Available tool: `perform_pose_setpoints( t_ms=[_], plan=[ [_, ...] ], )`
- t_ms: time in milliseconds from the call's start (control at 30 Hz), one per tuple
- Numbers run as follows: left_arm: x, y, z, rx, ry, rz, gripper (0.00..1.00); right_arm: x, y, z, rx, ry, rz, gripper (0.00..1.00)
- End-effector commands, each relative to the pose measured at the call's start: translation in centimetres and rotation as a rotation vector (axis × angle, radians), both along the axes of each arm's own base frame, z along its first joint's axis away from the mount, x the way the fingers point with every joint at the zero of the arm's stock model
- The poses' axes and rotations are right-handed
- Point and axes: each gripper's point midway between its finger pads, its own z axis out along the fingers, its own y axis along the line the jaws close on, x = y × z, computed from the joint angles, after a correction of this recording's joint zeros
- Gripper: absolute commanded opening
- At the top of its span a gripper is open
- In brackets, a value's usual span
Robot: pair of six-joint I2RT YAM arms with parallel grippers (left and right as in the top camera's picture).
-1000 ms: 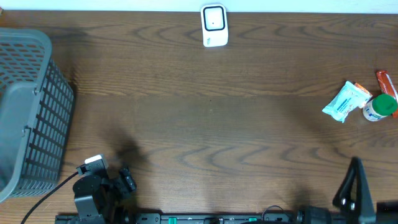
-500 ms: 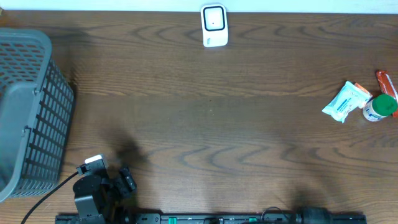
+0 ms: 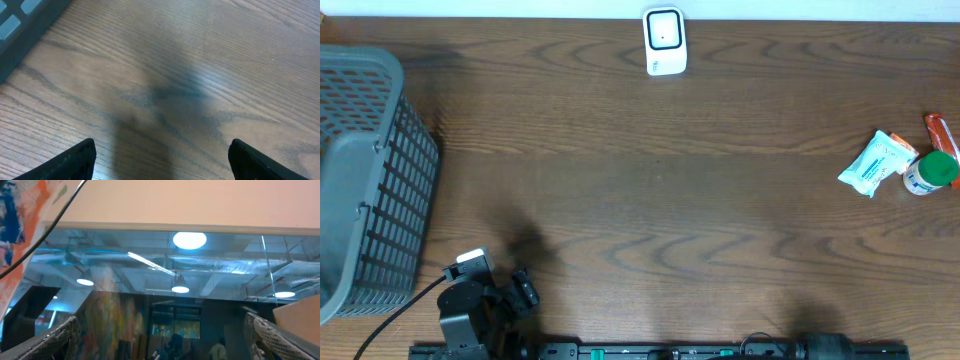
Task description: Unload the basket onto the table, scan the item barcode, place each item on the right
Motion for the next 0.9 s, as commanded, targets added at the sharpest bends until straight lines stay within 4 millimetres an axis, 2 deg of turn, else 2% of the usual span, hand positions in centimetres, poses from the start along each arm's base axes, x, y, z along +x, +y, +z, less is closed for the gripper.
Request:
perform_pose_setpoints(
  t_ms=[0,67,233,367,467,667,867],
  plan=[
    [-0.1,0.0,-0.5,0.013,0.014,-0.012,0.85,1.3,-0.3,-0.5,0.007,0.041,-0.011,0.99],
    [-0.1,0.0,-0.5,0.013,0.014,-0.013,0.85,3.0,-0.4,-1.7,0.009,0.102,-0.012,0.99],
    [-0.1,0.0,-0.5,0.013,0.014,-0.013,0.85,9.2,-0.6,-5.9,0.036,0.265,0.01,0.99],
    [-0.1,0.0,-0.5,0.013,0.014,-0.013,0.85,14.2,-0.7,-10.1,0.039,0.382,0.006,0.99],
    [-0.1,0.0,-0.5,0.013,0.014,-0.012,0.85,17.0,-0.8,-13.2,0.063,0.457,0.026,0.99],
    [-0.1,0.0,-0.5,0.013,0.014,-0.013,0.85,20.7,-0.9,-17.6,0.094,0.526,0.04,0.99],
    [-0.1,0.0,-0.5,0.013,0.014,-0.012,0.85,22.5,-1.5,-20.5,0.112,0.584,0.015,0.99]
  ],
)
